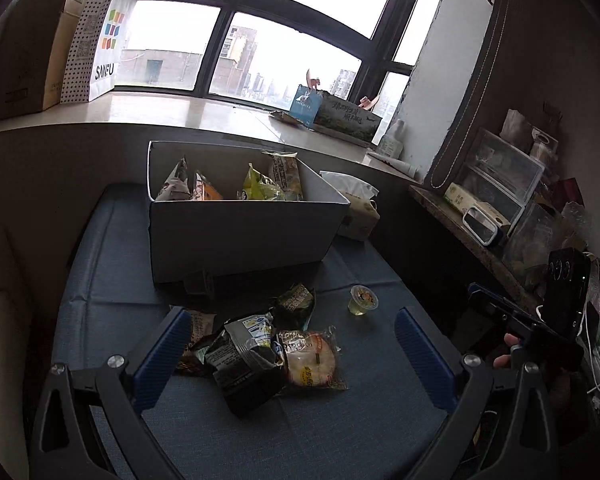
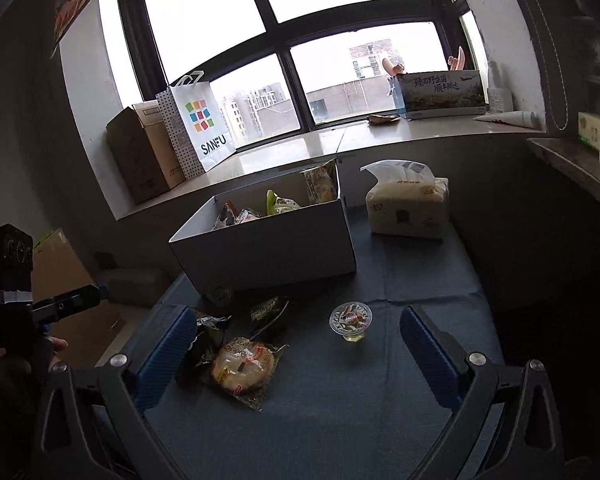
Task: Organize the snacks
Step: 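Release both snacks into the white box and withdraw both tools, then grasp the clear jelly cup by its rim with the right tool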
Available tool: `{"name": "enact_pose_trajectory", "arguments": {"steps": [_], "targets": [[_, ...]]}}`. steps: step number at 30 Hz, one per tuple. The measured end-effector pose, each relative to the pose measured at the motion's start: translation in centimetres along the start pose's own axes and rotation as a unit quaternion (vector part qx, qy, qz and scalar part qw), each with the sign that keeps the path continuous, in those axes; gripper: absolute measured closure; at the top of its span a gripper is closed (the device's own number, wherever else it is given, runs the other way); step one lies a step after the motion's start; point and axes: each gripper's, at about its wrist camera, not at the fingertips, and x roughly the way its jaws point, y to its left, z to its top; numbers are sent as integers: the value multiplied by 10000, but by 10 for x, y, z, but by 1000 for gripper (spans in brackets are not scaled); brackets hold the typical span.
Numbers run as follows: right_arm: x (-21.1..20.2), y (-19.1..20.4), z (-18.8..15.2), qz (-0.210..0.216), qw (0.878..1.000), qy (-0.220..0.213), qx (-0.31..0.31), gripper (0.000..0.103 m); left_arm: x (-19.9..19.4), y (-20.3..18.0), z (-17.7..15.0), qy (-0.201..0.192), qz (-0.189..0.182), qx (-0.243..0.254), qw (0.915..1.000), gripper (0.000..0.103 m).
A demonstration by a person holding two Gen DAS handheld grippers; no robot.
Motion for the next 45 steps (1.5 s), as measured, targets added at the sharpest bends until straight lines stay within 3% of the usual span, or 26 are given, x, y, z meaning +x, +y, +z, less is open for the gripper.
{"name": "enact_pose_trajectory", "arguments": {"steps": [4,13,18,22,26,30,35,36,37,38,40,45], "targets": [[-9,-3,-17,-93,10000,-1,7,0,-6,7,-7,-46,-152,-303,9994,0],[5,-7,-32,-358,9990,229,-110,0,-15,3,-8,-128,-165,-188,9996,0],[37,-30,-32,-420,9971,572,289,0,-11,4,-13,12,-64,-173,9998,0],[66,-37,-29,-554,9954,767,178,0,-10,4,-17,65,-60,-106,9999,0],[104,-37,-23,-626,9903,1233,-135,0,-10,8,-18,75,42,-91,9999,0],[131,-26,-19,-750,9867,1301,-618,0,-12,15,-19,87,94,-125,9998,0],[160,-26,-18,-841,9824,1524,-679,1,-15,32,-21,108,145,-386,9991,0],[163,-28,-19,-837,9822,1559,-632,5,-15,36,-21,109,160,-428,9989,0],[166,-29,-19,-861,9811,1630,-589,26,-15,39,-22,119,187,-460,9987,0],[169,-31,-20,-905,9795,1712,-562,53,-15,41,-23,139,208,-484,9985,0],[174,-32,-21,-867,9773,1843,-576,56,-11,45,-24,187,254,-541,9980,0],[152,-36,-17,-582,9851,1598,-259,56,1,53,-23,280,314,-607,9973,0]]}}
